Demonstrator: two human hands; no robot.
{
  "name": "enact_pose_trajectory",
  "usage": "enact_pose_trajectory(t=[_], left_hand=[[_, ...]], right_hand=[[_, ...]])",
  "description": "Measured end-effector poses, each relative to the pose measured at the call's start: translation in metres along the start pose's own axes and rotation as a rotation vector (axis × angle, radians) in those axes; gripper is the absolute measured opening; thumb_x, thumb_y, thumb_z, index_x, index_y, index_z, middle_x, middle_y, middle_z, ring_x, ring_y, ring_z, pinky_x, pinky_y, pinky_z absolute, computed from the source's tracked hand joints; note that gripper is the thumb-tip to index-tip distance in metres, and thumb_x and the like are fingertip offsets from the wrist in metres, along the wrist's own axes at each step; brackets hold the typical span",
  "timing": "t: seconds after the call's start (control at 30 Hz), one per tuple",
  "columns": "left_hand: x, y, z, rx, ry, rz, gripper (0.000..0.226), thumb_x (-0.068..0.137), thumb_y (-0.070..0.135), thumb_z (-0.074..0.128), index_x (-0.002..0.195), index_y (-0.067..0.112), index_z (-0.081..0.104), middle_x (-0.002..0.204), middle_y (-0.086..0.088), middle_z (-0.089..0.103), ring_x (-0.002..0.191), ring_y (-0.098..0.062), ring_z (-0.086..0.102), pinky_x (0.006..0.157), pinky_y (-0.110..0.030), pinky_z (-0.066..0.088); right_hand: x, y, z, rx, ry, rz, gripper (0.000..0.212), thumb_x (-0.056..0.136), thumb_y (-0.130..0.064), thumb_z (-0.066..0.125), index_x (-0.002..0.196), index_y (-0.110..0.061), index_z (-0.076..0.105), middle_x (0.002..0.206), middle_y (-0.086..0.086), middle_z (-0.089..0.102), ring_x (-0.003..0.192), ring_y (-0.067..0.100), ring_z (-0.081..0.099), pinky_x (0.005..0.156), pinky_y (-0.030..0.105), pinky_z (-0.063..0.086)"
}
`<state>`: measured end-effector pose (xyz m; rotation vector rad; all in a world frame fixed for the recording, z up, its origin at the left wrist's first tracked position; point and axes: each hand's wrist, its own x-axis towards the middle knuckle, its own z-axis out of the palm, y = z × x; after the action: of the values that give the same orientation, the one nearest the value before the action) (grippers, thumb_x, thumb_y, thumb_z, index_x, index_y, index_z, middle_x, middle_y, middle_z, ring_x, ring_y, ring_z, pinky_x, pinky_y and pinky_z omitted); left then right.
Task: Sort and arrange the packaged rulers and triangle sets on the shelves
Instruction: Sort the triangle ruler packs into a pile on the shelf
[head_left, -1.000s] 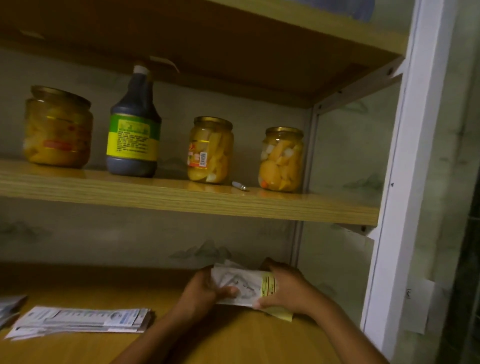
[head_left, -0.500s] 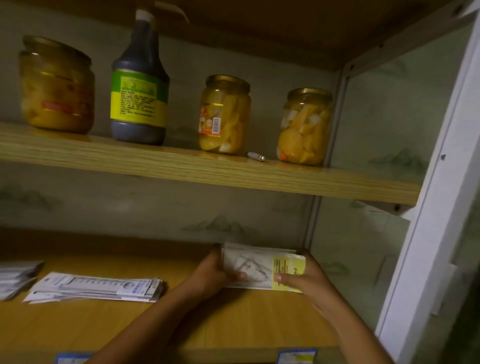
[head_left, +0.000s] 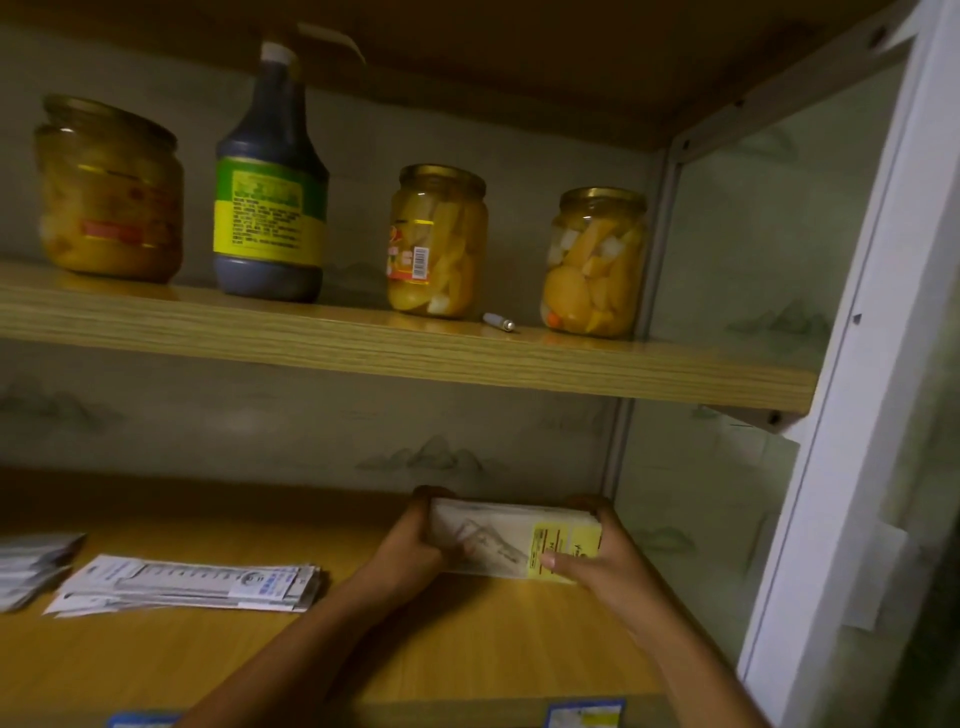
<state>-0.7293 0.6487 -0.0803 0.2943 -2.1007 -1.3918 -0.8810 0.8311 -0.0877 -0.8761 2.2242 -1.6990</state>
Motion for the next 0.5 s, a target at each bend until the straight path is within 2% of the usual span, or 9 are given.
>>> enact_pose_trajectory(t=[0.1, 0.17, 0.27, 0.37, 0.5], left_hand=[[-0.0028, -0.0016, 0.0034, 0.003, -0.02, -0.014, 0.054, 0.087, 0.003, 0.066, 0.117, 0.03, 0.031, 0.101, 0.022, 0.049, 0.1, -0.007, 0.058, 0.071, -0.002, 0.047], [-0.0016, -0.0019, 0.003, -0.017, -0.023, -0.03, 0.045, 0.089, 0.007, 0.064, 0.119, 0.027, 0.038, 0.102, 0.018, 0.056, 0.095, 0.0, 0.061, 0.078, -0.01, 0.052], [-0.0007, -0.0004, 0.0024, -0.048, -0.038, -0.056, 0.048, 0.088, 0.01, 0.065, 0.124, 0.024, 0.038, 0.104, 0.011, 0.06, 0.087, 0.005, 0.063, 0.069, -0.011, 0.052], [-0.0003, -0.0033, 0.003, -0.047, -0.046, -0.067, 0.059, 0.086, 0.006, 0.067, 0.129, 0.023, 0.03, 0.108, 0.01, 0.058, 0.095, -0.004, 0.061, 0.068, -0.009, 0.051], [-0.0002, -0.0063, 0.0015, -0.028, -0.065, -0.091, 0.054, 0.089, 0.016, 0.065, 0.132, 0.025, 0.032, 0.118, 0.007, 0.059, 0.112, -0.01, 0.058, 0.074, -0.008, 0.05]], right_hand=[[0.0009, 0.002, 0.0011, -0.005, -0.023, 0.022, 0.081, 0.078, -0.008, 0.08, 0.145, -0.019, 0.036, 0.123, 0.002, 0.066, 0.107, 0.015, 0.065, 0.094, 0.033, 0.053], [-0.0005, -0.0009, 0.0012, -0.001, -0.016, -0.013, 0.072, 0.081, -0.008, 0.077, 0.14, -0.025, 0.039, 0.123, -0.001, 0.064, 0.11, 0.015, 0.063, 0.091, 0.029, 0.052], [-0.0012, -0.0027, 0.0014, 0.024, -0.001, -0.063, 0.057, 0.084, -0.003, 0.072, 0.127, -0.029, 0.046, 0.118, -0.001, 0.064, 0.108, 0.015, 0.064, 0.09, 0.031, 0.054], [0.0, 0.0015, 0.0038, -0.007, -0.036, -0.051, 0.063, 0.083, 0.002, 0.071, 0.129, -0.03, 0.043, 0.118, 0.005, 0.067, 0.104, 0.016, 0.067, 0.092, 0.038, 0.055], [0.0033, 0.0047, 0.0031, -0.031, -0.007, -0.024, 0.058, 0.084, 0.001, 0.071, 0.126, -0.029, 0.045, 0.113, -0.001, 0.068, 0.103, 0.016, 0.067, 0.094, 0.04, 0.054]])
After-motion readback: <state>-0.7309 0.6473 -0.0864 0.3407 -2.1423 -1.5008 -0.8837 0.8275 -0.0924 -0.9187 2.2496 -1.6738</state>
